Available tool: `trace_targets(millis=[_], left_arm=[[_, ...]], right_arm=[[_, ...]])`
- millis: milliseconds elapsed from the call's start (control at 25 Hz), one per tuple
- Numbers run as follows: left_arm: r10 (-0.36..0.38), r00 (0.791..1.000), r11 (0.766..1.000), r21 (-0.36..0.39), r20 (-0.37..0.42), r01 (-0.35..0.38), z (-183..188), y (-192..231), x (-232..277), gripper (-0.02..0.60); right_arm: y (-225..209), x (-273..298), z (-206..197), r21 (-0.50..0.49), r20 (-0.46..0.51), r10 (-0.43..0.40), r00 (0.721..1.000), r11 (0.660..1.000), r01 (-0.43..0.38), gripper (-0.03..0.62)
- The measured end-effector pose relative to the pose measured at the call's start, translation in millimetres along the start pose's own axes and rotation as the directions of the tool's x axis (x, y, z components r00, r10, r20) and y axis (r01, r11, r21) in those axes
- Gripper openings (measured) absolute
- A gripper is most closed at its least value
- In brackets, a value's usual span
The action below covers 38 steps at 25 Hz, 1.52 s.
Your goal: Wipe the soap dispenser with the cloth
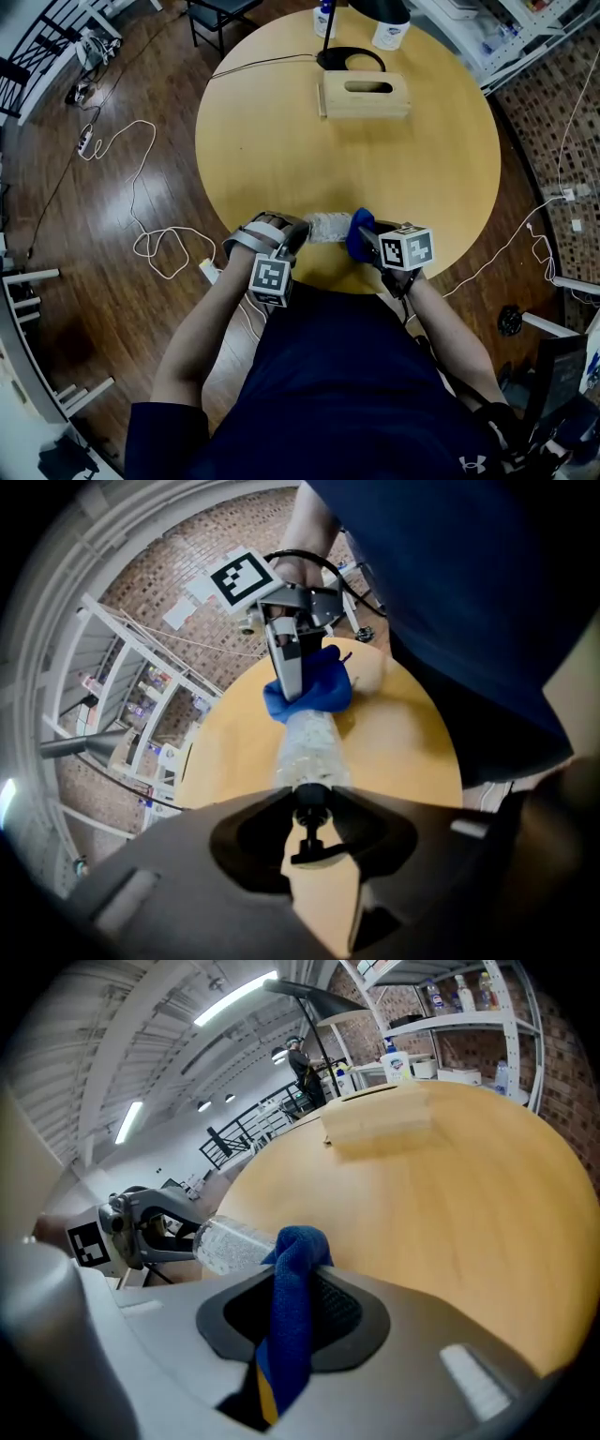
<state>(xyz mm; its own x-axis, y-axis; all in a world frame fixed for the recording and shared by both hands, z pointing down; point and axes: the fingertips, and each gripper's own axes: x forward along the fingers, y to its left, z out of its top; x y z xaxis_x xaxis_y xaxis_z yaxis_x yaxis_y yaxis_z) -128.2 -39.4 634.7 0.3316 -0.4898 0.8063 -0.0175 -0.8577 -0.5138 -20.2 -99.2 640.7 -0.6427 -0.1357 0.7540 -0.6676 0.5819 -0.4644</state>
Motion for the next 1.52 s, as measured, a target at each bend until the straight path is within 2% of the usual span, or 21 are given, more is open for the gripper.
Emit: trace_targets(millis=[160,280,360,480,560,600,640,680,720,800,840,880,960,1040,1080,1160,1200,1240,1280,1440,1520], left_arm=[[0.005,1.000,0.993,-0.119,0.021,-0.003,2.9,0.6,9.0,0.132],[0.003,0.999,0.964,-0.265,0.039,0.008,3.4,-9.1,23.5,0.132],[0.006,0.999,0.942,-0.336,0.037,0.007,2.1,-16.3,35.4,0.132],[0.034,0.999,0.927,-0.374,0.040,-0.017,1.4,-19.4,44.3,0.132],[0.023,0.998,0.907,-0.420,0.066,0.007,1.8,-19.1,44.6,0.133],[0.001,0.996,0.881,-0.471,0.089,0.041,0.8,-20.4,44.8,0.135],[-0.032,0.992,0.839,-0.537,0.121,0.093,-1.0,-22.7,45.2,0.140],[-0.070,0.984,0.778,-0.608,0.166,0.158,-2.6,-25.3,45.6,0.167],[-0.106,0.969,0.704,-0.672,0.221,0.230,-3.4,-27.3,45.5,0.175],[-0.155,0.930,0.559,-0.746,0.333,0.360,-2.0,-27.1,43.3,0.178],[-0.171,0.911,0.511,-0.757,0.374,0.407,-0.4,-26.0,41.4,0.175],[-0.188,0.895,0.482,-0.756,0.404,0.442,1.9,-25.4,39.3,0.175],[-0.222,0.865,0.444,-0.744,0.450,0.500,9.4,-26.5,33.7,0.168],[-0.240,0.844,0.412,-0.737,0.479,0.535,15.6,-27.7,30.5,0.152],[-0.241,0.840,0.404,-0.737,0.487,0.542,17.0,-28.2,31.1,0.143],[-0.232,0.840,0.400,-0.739,0.491,0.543,16.8,-29.3,34.9,0.142],[-0.227,0.844,0.405,-0.741,0.486,0.535,15.6,-29.8,36.7,0.141],[-0.223,0.854,0.423,-0.743,0.470,0.519,13.7,-30.2,38.7,0.140],[-0.222,0.868,0.456,-0.740,0.445,0.495,11.6,-30.4,40.8,0.138],[-0.227,0.923,0.636,-0.671,0.310,0.382,12.9,-26.5,40.3,0.137],[-0.229,0.940,0.705,-0.623,0.254,0.340,16.3,-21.5,37.1,0.137]], right_arm=[[13.2,3.7,17.1,-0.051,0.044,-0.036,0.998,0.998,0.038,0.081],[35.1,10.8,22.8,-0.132,0.053,-0.018,0.998,0.991,0.025,0.081],[43.2,14.8,18.0,-0.181,0.032,-0.016,0.999,0.983,0.021,0.081],[44.3,15.2,11.1,-0.194,0.015,-0.013,1.000,0.981,0.016,0.081],[43.0,13.4,9.0,-0.183,0.006,-0.006,1.000,0.983,0.007,0.081],[43.5,12.4,7.5,-0.177,-0.006,-0.002,1.000,0.984,0.000,0.081],[45.3,11.6,5.9,-0.171,-0.023,0.004,1.000,0.985,-0.008,0.081],[48.3,11.0,4.8,-0.168,-0.041,0.011,0.999,0.986,-0.018,0.081],[52.1,11.0,4.9,-0.168,-0.057,0.018,0.998,0.985,-0.027,0.081],[61.4,13.6,9.1,-0.182,-0.070,0.026,0.997,0.983,-0.038,0.081],[66.5,16.8,12.4,-0.196,-0.072,0.028,0.997,0.980,-0.042,0.081],[71.6,21.0,15.3,-0.212,-0.077,0.030,0.997,0.976,-0.046,0.081],[79.9,30.5,16.1,-0.237,-0.098,0.034,0.995,0.970,-0.057,0.081],[82.7,35.8,10.5,-0.235,-0.119,0.038,0.992,0.970,-0.065,0.081],[81.4,35.1,7.8,-0.227,-0.119,0.035,0.992,0.972,-0.062,0.081],[71.9,28.9,5.0,-0.215,-0.100,0.008,0.995,0.976,-0.029,0.081],[64.5,24.4,4.7,-0.206,-0.086,-0.011,0.996,0.978,-0.007,0.081],[56.2,19.2,5.2,-0.191,-0.070,-0.028,0.997,0.982,0.014,0.081],[47.5,13.5,6.3,-0.167,-0.053,-0.042,0.998,0.985,0.032,0.081],[8.3,-7.8,9.8,-0.059,-0.005,-0.115,0.993,0.992,0.115,0.081],[-3.2,-14.7,9.0,-0.023,0.001,-0.138,0.990,0.990,0.138,0.081]])
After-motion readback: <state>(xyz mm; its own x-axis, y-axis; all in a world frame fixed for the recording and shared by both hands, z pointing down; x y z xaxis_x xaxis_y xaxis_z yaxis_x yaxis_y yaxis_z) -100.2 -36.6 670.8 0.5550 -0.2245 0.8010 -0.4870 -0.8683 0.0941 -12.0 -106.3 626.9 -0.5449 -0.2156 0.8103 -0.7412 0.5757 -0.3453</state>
